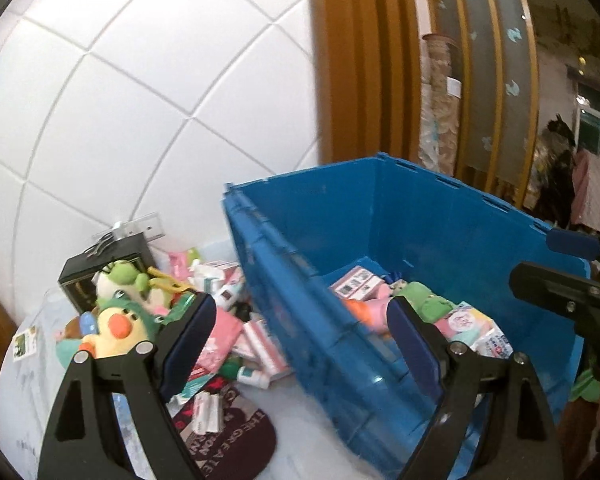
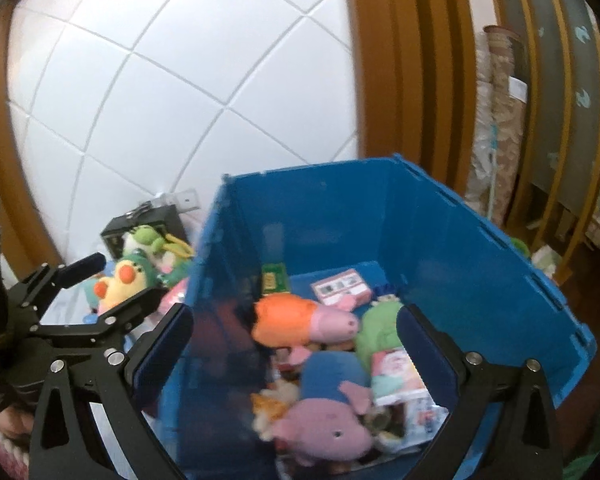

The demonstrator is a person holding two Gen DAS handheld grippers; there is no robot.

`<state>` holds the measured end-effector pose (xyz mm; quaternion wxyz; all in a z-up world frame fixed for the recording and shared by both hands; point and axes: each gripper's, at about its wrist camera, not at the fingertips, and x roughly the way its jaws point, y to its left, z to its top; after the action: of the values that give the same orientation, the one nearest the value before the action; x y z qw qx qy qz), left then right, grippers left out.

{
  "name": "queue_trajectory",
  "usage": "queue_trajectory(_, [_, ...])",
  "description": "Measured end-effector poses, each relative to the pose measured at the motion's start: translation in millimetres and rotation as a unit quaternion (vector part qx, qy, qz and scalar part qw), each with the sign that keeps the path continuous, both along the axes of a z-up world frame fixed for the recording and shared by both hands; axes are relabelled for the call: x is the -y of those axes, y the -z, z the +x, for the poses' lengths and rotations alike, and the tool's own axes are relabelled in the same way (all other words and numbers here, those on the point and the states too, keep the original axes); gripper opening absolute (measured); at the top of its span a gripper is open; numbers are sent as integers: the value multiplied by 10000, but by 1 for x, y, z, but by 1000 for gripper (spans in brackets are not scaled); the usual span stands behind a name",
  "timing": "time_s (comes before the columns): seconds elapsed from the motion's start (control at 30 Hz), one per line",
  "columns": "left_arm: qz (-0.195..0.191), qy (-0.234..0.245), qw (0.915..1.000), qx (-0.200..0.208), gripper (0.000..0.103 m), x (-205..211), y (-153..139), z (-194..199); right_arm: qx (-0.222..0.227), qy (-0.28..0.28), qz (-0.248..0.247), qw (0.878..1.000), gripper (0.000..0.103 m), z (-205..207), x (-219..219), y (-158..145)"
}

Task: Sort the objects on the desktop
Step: 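Return both grippers from the blue bin to the pile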

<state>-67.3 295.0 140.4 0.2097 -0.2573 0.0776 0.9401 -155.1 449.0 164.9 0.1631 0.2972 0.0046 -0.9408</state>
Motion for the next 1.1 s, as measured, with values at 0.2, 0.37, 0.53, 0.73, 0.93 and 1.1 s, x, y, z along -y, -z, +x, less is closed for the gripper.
queue_trajectory(0.2, [121,-274,9995,76,88,56,13,-3,-58,-311,7,9995,103,15,51,-1])
queue_trajectory(0.37, [121,-592,9979,224,88,104,31,-12,17,-619,-38,9981,103,24,97,9])
queue_trajectory(0.53, [18,-940,9948,395,88,159,55,-23,71,-919,-51,9957,103,32,145,24])
queue_trajectory(0.73, [-20,-1187,9907,665,88,210,85,-33,248,-1028,-189,9942,103,29,191,51])
queue_trajectory(0.93, [-79,-1207,9882,943,88,237,131,-44,587,-940,-190,9937,103,21,219,94])
queue_trajectory(1.1, [-159,-934,9865,1337,88,232,178,-60,998,-780,-205,9917,103,12,230,138])
